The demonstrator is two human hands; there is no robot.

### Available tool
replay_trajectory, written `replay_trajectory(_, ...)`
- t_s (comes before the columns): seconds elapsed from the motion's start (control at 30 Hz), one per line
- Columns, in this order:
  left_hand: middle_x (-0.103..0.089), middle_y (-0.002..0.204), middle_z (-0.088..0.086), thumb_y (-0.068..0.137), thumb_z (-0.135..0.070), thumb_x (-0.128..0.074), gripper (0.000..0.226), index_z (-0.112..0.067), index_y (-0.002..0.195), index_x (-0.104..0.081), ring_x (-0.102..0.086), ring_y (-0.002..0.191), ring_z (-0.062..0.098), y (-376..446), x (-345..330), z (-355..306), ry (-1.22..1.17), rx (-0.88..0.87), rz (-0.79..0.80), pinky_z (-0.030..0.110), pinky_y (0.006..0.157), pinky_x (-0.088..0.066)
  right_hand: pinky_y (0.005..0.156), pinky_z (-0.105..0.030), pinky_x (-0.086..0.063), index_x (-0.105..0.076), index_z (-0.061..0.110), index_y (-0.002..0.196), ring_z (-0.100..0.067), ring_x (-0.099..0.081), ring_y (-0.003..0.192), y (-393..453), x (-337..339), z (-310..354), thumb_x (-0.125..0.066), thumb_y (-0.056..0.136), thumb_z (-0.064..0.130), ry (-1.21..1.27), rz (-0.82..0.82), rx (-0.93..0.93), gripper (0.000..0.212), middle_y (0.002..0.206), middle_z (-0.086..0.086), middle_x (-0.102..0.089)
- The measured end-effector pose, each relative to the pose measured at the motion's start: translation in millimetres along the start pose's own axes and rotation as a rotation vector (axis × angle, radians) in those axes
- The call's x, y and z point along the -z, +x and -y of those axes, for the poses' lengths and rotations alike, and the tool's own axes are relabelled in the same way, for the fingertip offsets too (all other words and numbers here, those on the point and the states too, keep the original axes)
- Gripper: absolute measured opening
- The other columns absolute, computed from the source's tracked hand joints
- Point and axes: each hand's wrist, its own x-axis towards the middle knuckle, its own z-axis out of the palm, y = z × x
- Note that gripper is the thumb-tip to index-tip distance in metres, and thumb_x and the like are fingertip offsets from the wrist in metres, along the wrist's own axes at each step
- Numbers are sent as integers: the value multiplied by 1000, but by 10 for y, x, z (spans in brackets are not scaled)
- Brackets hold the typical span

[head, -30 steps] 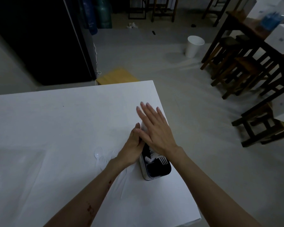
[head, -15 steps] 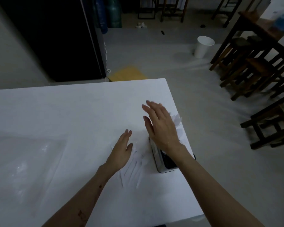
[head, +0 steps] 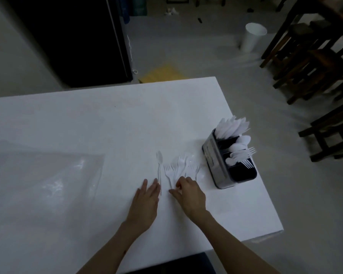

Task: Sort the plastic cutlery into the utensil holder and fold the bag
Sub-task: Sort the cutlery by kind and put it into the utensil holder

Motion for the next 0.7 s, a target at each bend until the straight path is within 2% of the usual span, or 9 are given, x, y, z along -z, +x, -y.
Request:
replay_trajectory(0.1, -60, 133, 4, 88, -31, -35, 48, -13, 119, -66, -56, 122, 33, -43, -18, 36, 8, -26, 0, 43, 86, -53, 75, -31, -50, -60, 18, 102, -18, -56, 98, -17, -96, 71, -60, 94, 37, -18, -42, -52, 21, 104, 0, -61)
replay_trajectory(0.17, -56, 137, 6, 91, -27, -45, 40, -11, 123, -64, -51, 127, 34, -49, -48, 50, -33, -51, -21, 46, 92, -51, 74, -32, -50, -60, 17, 101, -18, -58, 95, -12, -120, 113, -59, 95, 34, 7, -79, -119, 18, 104, -1, -62)
replay_trajectory(0.23, -47, 145, 8, 92, -19, -54, 40, -8, 131, -57, -39, 137, 36, -54, -70, 60, -88, -69, -23, 49, 103, -41, 74, -33, -51, -59, 16, 102, -19, -59, 95, 8, -111, 160, -57, 96, 30, 35, -127, -202, 16, 105, -1, -62)
replay_trajectory(0.27, -40, 150, 7, 95, -17, -51, 42, -8, 136, -52, -30, 142, 34, -59, -78, 71, -127, -75, -33, 47, 110, -31, 74, -34, -51, -58, 16, 105, -20, -60, 97, 25, -104, 186, -57, 96, 28, 37, -163, -218, 15, 106, -2, -61)
replay_trajectory(0.33, -30, 155, 4, 100, -16, -39, 43, -7, 142, -43, -18, 147, 28, -74, -80, 95, -238, -75, -78, 36, 117, -14, 74, -34, -52, -56, 17, 109, -20, -60, 99, 62, -103, 246, -57, 97, 26, 29, -224, -184, 16, 109, -2, -61)
replay_trajectory(0.4, -30, 155, 3, 102, -13, -35, 42, -7, 143, -39, -17, 147, 20, -89, -55, 106, -354, -37, -130, 21, 116, -7, 74, -34, -53, -57, 18, 110, -19, -61, 97, 99, -137, 333, -58, 97, 34, 0, -191, -117, 21, 109, -1, -62)
replay_trajectory(0.5, -42, 148, 3, 101, -13, -37, 39, -11, 139, -45, -33, 140, 14, -111, 50, 128, -518, 70, -162, 13, 111, -15, 74, -31, -51, -59, 17, 109, -18, -62, 93, 155, -220, 471, -59, 94, 47, -27, -55, -135, 34, 105, 1, -61)
replay_trajectory(0.6, -54, 133, 1, 100, -13, -40, 34, -13, 133, -51, -49, 123, 12, -97, 195, 151, -661, 137, -172, 15, 102, -31, 68, -26, -44, -62, 17, 106, -15, -60, 84, 216, -246, 529, -64, 93, 36, 123, -28, -278, 24, 103, 0, -64)
replay_trajectory(0.7, -59, 127, -1, 101, -17, -41, 32, -13, 129, -55, -54, 115, 10, -9, 317, 167, -746, 206, -194, 15, 94, -35, 69, -27, -48, -65, 18, 100, -14, -63, 82, 257, -237, 498, -64, 92, 33, 296, -6, -340, 17, 95, 2, -69)
